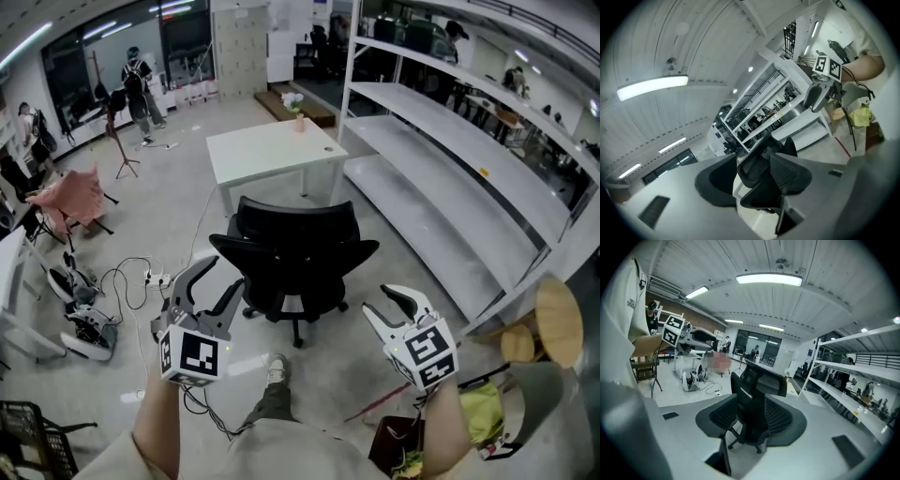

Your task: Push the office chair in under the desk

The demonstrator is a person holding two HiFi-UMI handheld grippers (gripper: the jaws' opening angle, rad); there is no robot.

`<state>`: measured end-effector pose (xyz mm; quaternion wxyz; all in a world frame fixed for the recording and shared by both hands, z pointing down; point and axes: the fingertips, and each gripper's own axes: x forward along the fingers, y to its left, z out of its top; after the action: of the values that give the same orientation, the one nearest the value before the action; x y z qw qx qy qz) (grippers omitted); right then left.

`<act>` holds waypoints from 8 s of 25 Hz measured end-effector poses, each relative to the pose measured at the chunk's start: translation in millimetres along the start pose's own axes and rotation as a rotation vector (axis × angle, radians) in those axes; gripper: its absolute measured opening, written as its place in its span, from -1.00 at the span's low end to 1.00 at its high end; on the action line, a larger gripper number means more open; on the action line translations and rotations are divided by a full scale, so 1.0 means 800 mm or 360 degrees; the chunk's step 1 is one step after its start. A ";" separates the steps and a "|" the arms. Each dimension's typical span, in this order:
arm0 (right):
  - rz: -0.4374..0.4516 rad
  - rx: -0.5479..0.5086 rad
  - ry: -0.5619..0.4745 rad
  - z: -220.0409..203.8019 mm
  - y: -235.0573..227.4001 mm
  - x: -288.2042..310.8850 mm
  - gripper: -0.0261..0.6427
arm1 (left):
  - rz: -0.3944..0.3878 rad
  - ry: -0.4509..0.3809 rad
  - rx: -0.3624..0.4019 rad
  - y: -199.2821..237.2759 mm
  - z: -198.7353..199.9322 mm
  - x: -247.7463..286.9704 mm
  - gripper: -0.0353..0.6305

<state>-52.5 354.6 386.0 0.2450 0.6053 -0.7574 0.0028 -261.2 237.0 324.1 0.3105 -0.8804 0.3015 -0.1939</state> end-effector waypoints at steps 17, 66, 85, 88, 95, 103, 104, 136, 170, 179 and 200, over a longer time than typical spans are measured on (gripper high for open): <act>0.0156 0.0035 0.0348 -0.051 -0.062 0.202 -0.34 | -0.0749 0.0294 0.0220 -0.042 -0.143 0.201 0.16; 0.0292 -0.0278 0.0761 -0.110 -0.171 0.420 -0.25 | -0.1003 0.0567 0.0384 0.013 -0.309 0.405 -0.24; 0.0309 -0.0278 0.0743 -0.089 -0.233 0.529 -0.22 | -0.0883 0.0515 0.0364 0.072 -0.342 0.497 -0.19; 0.0352 -0.0295 0.0761 -0.092 -0.244 0.538 -0.23 | -0.0853 0.0506 0.0360 0.073 -0.342 0.509 -0.19; 0.0394 -0.0344 0.0719 -0.096 -0.282 0.555 -0.23 | -0.0801 0.0518 0.0357 0.071 -0.331 0.542 -0.18; 0.0405 -0.0422 0.0654 -0.100 -0.348 0.592 -0.21 | -0.0715 0.0531 0.0350 0.072 -0.318 0.603 -0.18; 0.0402 -0.0429 0.0643 -0.102 -0.358 0.598 -0.21 | -0.0708 0.0542 0.0349 0.071 -0.316 0.612 -0.18; 0.0836 -0.0512 0.0425 -0.102 -0.481 0.652 -0.33 | -0.0770 0.0828 0.0171 0.075 -0.300 0.727 -0.19; 0.1000 -0.0735 0.0265 -0.092 -0.606 0.772 -0.31 | -0.0526 0.0961 0.0089 0.098 -0.295 0.844 -0.19; 0.0948 -0.0793 0.0200 -0.075 -0.619 0.834 -0.29 | -0.0501 0.0989 0.0084 0.136 -0.323 0.880 -0.18; 0.0950 -0.0778 0.0270 -0.020 -0.644 0.987 -0.27 | -0.0400 0.0982 0.0117 0.238 -0.395 0.960 -0.18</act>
<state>309.8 -501.2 545.3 0.4320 0.2799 -0.8555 -0.0563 64.3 -518.1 547.8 0.2098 -0.7988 0.2632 -0.4987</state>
